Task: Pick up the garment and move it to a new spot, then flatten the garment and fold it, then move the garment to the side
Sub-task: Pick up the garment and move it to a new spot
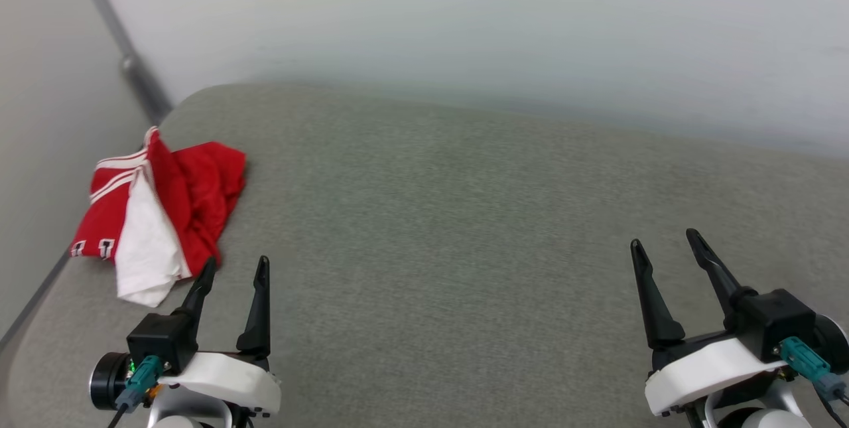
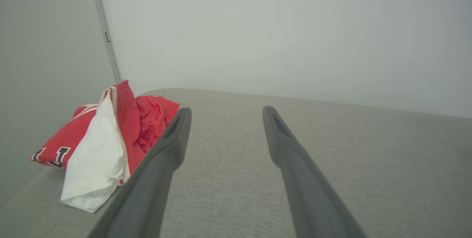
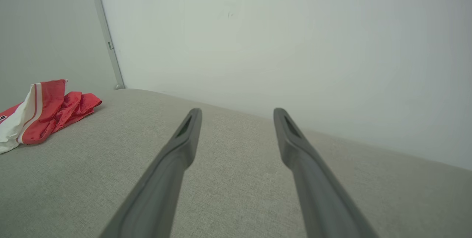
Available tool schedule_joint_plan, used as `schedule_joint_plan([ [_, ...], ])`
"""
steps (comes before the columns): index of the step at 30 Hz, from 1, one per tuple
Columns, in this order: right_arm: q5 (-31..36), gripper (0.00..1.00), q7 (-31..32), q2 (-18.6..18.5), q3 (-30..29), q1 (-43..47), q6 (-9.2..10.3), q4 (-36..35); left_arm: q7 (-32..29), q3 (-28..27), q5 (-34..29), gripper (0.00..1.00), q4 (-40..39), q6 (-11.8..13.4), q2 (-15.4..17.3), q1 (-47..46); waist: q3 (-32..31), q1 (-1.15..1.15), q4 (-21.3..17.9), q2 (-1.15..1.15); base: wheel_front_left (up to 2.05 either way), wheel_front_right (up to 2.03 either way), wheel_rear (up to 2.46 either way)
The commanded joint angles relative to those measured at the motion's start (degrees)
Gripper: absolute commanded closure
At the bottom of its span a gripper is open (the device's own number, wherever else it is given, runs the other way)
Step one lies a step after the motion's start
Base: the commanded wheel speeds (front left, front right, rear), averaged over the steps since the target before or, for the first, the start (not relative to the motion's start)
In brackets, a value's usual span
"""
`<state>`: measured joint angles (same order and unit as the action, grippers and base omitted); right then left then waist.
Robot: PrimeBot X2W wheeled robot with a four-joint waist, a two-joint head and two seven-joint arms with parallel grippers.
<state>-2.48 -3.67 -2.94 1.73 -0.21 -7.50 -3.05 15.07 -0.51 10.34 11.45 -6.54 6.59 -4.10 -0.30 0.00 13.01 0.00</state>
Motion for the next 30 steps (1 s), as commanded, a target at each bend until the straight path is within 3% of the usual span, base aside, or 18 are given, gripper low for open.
schedule_joint_plan([
  [1,0.47,0.0,0.01,0.08,0.28,-0.49,0.02,-0.41,0.14,-0.4,0.24,0.0,-0.15,0.22,0.21,-0.46,0.22,0.0,3.18,0.0,0.0,0.0,0.0],
  [17,0.27,0.0,0.76,0.08,4.18,-0.67,0.02,-1.21,0.14,-3.35,0.54,0.0,-1.02,0.87,0.14,1.26,0.23,0.0,14.87,0.0,0.0,0.0,0.0],
  [30,-0.01,0.0,1.27,0.08,5.38,-1.8,0.02,-1.4,0.14,-4.72,0.93,0.0,-1.43,0.47,-0.42,1.62,0.54,0.0,16.9,0.0,0.0,0.0,0.0],
])
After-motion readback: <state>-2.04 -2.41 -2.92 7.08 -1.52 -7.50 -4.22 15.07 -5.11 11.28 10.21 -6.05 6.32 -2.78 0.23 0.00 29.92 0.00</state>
